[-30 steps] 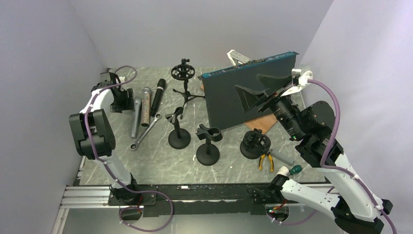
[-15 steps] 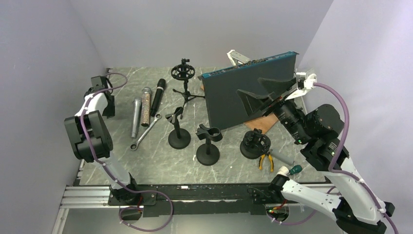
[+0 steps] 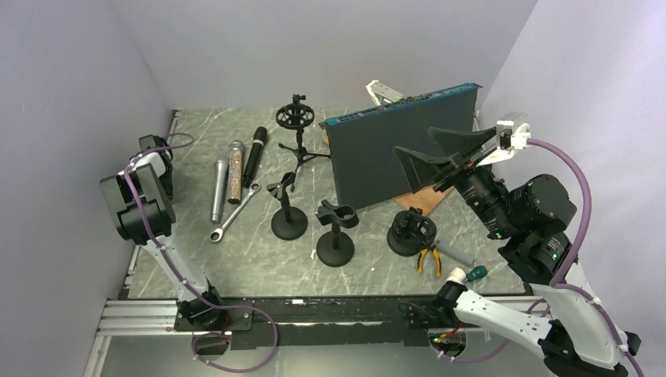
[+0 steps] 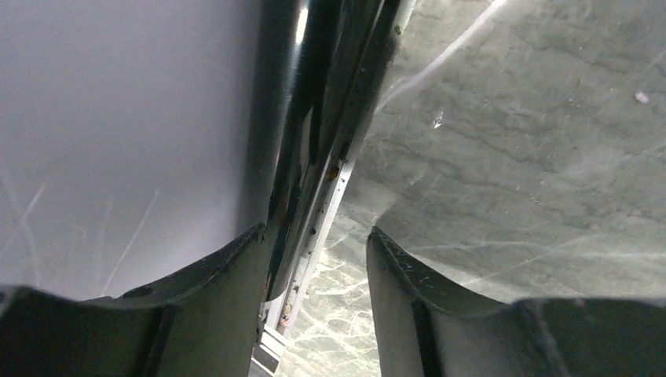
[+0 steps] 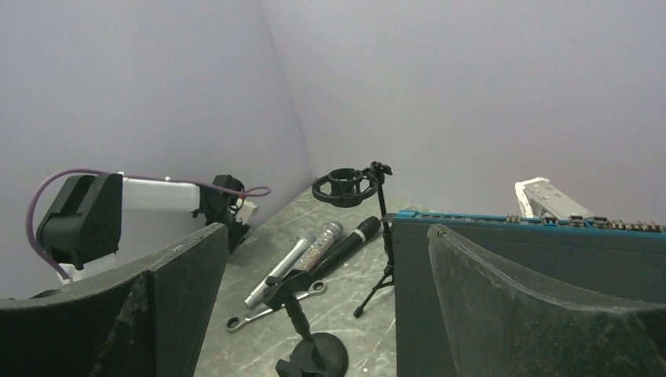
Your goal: Remove the microphone from the stand
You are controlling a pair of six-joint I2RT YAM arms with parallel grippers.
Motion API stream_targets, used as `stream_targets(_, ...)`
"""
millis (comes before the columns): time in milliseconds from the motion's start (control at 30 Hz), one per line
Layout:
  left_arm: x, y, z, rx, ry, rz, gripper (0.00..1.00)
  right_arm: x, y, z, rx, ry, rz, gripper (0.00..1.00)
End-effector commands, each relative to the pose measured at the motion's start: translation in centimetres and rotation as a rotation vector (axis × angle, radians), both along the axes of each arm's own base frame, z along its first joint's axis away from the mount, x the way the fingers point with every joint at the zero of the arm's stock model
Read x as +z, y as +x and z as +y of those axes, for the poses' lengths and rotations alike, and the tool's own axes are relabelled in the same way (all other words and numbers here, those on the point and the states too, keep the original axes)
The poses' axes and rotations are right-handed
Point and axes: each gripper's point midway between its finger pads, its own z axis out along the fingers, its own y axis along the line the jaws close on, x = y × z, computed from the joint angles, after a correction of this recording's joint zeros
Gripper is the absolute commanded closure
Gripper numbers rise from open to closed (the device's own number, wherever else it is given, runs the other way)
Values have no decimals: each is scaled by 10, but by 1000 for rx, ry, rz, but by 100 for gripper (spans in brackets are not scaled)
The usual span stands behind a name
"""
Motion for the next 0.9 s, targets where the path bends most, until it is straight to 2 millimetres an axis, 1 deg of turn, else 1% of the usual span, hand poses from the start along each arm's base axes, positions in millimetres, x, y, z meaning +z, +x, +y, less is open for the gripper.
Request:
stream_targets(0, 12, 16, 11, -3, 38, -23, 47, 7, -2, -4, -10, 16, -14, 0)
stream_targets(100, 12, 19, 13, -5, 49, -25, 48, 7, -2, -5, -12, 12, -18, 0)
stream_targets(200, 12, 21, 19, 1, 68, -7, 57, 5, -1, -4, -15, 7, -21, 0)
stream_targets(233, 12, 22, 20, 2, 76, -3, 58, 5, -1, -3, -12, 6, -22, 0)
stream_targets(300, 10, 24, 23, 0, 78, 15, 58, 5, 0, -2, -8, 3, -25, 0)
stream_targets(467, 8, 27, 27, 19, 61, 38, 53, 4, 1, -1, -13, -5, -32, 0)
stream_targets(667, 6, 24, 25, 11, 41, 70, 55, 9, 2, -3, -26, -5, -48, 0)
stream_targets(767, 1, 20, 27, 12, 43, 117, 52, 14, 1, -8, -43, 0, -62, 0)
stream_targets(867, 0, 23, 29, -3, 34, 151, 50, 18, -1, -17, -70, 9, -76, 0)
